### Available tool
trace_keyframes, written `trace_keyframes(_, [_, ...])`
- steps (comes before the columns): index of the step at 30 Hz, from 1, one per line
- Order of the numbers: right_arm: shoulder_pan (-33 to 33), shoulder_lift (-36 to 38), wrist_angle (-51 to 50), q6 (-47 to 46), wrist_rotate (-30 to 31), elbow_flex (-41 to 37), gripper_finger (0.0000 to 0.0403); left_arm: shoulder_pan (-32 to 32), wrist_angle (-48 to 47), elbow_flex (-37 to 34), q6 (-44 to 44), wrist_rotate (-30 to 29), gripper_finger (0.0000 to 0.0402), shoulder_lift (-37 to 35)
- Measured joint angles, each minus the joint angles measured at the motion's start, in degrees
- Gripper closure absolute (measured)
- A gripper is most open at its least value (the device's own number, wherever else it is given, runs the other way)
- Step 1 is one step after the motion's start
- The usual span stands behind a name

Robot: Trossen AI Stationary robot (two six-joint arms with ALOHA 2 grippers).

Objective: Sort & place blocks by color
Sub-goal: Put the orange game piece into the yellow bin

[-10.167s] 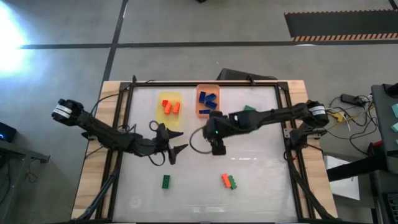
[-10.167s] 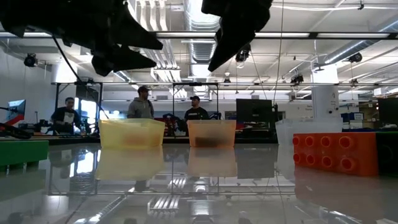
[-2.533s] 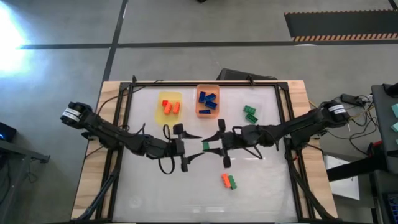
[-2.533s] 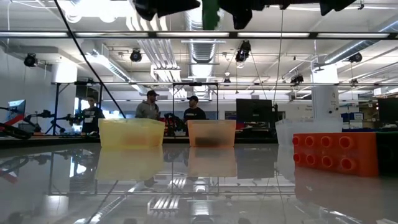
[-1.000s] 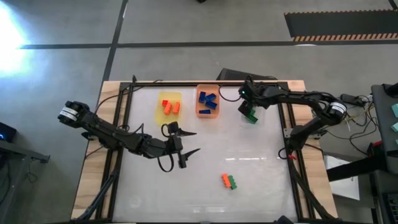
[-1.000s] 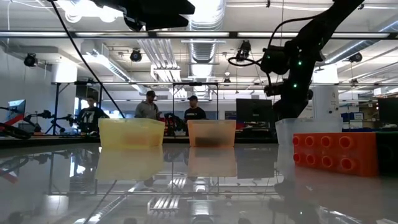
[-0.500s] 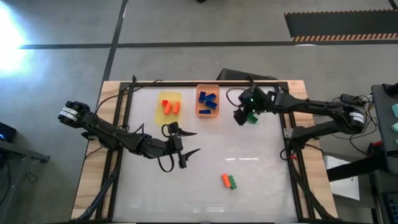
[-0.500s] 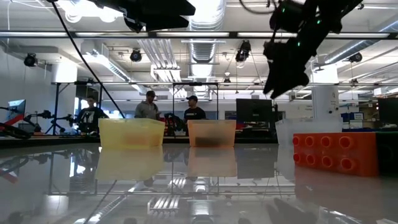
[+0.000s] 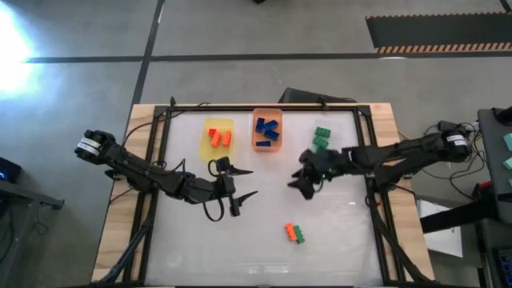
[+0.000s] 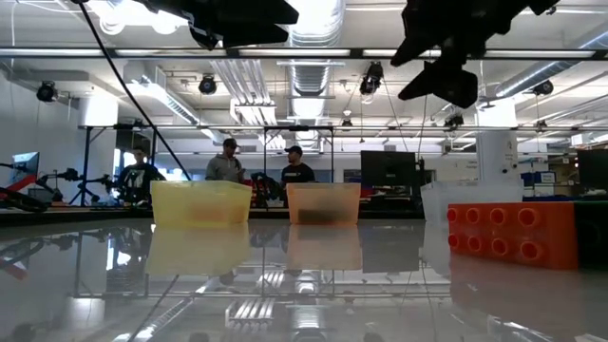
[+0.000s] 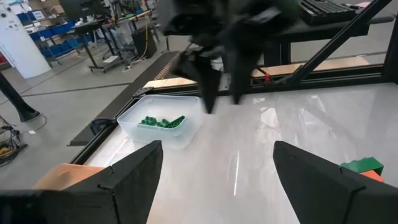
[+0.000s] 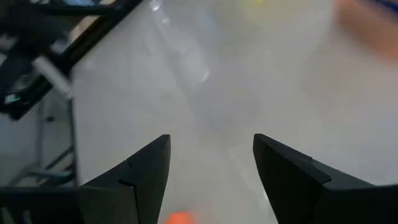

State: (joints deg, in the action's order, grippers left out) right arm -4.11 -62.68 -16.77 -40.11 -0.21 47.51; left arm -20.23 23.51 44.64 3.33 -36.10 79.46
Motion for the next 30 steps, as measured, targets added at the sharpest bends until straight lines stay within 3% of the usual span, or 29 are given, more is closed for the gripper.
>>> trace_keyframes(6, [-6.9,-5.3,-3.5,-3.9,0.3,4.9,0.0184,0.0,0.1,0.0,0.0,0.0,0.0114,0.0])
trace_keyframes(11, [-10.4,-13.4,-14.9,-4.6,1.6,14.5,0.0184,0.0,0.1,0.0,0.0,-0.1,0.0114,0.0])
trace_keyframes(19, [-14.1,-27.4,-28.6,-14.9,1.6,28.5,0.0184,0.0,-1.0,0.1,0.0,-0.1,0.0114,-0.2])
trace_keyframes(30, [-19.8,-41.5,-41.4,-28.6,1.1,41.2,0.0184,-0.8,-8.2,0.1,0.2,-0.3,0.0114,-7.9])
